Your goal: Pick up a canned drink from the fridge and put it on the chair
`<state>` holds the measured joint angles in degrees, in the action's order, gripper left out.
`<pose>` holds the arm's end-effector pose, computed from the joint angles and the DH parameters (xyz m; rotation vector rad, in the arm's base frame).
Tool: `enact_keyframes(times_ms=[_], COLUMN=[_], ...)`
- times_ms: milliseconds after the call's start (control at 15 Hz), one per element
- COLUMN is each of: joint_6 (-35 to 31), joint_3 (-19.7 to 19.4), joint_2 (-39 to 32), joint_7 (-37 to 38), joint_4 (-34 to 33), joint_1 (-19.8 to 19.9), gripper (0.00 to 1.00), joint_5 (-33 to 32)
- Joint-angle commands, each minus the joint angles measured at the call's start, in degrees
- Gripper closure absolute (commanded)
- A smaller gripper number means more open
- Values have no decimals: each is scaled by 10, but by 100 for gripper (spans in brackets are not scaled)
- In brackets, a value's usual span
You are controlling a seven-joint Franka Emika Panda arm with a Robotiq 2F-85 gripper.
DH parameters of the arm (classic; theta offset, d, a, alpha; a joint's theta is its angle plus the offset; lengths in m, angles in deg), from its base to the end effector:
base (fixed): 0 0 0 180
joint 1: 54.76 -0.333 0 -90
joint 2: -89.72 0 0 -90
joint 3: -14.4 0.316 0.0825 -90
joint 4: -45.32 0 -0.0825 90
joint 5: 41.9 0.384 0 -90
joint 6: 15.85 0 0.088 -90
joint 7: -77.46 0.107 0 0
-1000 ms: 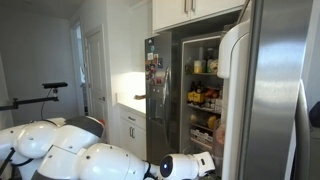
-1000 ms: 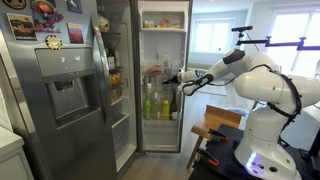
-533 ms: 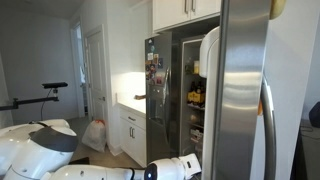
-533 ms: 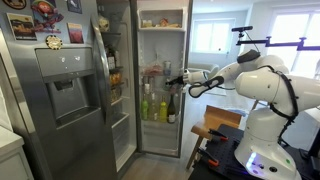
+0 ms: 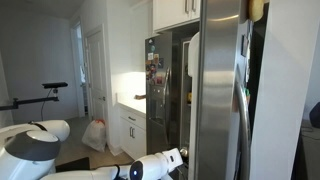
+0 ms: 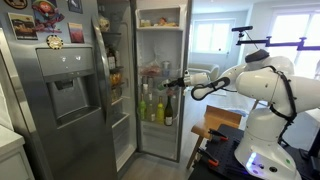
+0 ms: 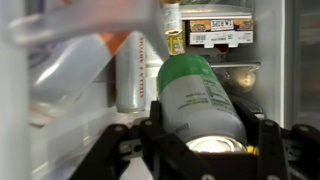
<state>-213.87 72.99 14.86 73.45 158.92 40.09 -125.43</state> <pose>0.4983 -0.3034 0.2139 -2.4073 -0.2771 -1.8015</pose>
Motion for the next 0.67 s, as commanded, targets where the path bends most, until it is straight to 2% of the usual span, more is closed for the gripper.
enact_keyframes(times_ms=[0,267,467,600], joint_6=[0,1,1,1], joint_3=[7,-12,-21,-24], joint_2=[-2,17,47,88], joint_7=[-20,-20,-19,-48], joint_4=[116,169,163,167], joint_1=[72,95,103,112], gripper=[53,53,53,53], joint_5=[-11,2,18,71])
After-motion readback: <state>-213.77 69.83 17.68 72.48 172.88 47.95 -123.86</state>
